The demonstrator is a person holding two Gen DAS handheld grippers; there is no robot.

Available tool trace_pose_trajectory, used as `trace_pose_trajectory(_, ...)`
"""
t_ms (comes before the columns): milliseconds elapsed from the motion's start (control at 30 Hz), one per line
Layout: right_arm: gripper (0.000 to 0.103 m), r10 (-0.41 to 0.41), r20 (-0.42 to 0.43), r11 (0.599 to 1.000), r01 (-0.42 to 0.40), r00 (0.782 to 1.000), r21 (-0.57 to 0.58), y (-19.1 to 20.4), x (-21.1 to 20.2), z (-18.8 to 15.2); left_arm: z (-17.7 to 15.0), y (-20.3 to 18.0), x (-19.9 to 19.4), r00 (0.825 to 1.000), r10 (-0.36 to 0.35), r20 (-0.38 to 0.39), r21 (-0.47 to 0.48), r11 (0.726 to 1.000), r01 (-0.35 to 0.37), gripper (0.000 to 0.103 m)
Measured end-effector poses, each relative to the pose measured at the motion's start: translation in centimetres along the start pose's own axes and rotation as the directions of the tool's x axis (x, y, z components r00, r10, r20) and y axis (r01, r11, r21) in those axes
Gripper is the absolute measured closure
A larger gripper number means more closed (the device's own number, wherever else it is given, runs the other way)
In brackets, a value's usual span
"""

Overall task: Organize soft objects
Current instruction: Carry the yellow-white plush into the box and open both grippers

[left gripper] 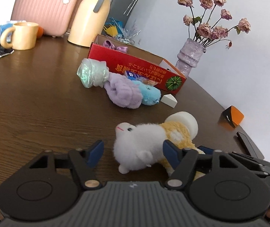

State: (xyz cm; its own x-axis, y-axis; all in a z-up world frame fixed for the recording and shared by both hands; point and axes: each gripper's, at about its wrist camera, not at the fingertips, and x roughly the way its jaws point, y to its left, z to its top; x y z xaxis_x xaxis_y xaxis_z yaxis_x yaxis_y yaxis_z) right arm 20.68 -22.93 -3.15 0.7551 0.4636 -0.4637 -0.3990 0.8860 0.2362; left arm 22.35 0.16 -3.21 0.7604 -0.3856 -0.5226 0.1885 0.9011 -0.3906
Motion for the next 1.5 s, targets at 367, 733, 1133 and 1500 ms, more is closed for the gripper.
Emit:
trace_pose_trajectory(367, 0.064, 0.028, -0.013, 1.0, -0.028, 1.0, 0.0, 0.1, 0.2, -0.2, 0.4, 0.4, -0.3, 0.999, -0.052, 0.008, -0.036, 0.998, 0.053, 0.054)
trace_pose_trajectory(733, 0.066, 0.026, 0.159, 0.999, -0.019, 0.987, -0.046, -4.4, 0.4, 10.7, 14.8, -5.1, 4.4, 0.971, -0.194, 0.142, 0.118, 0.977, 0.178, 0.054)
trace_pose_trajectory(1133, 0.066, -0.069, -0.059, 0.995, 0.073, 0.996, 0.073, -19.4, 16.4, 22.8, 25.6, -6.6, 29.0, 0.989, -0.102, -0.111, 0.106, 0.988, 0.114, 0.054)
trace_pose_trajectory(1500, 0.053, -0.238, -0.177, 0.971, 0.231, 0.955, -0.062, -19.4, 22.4, 22.2, 24.0, -6.7, 33.5, 0.979, 0.006, -0.202, 0.193, 0.981, 0.034, 0.051)
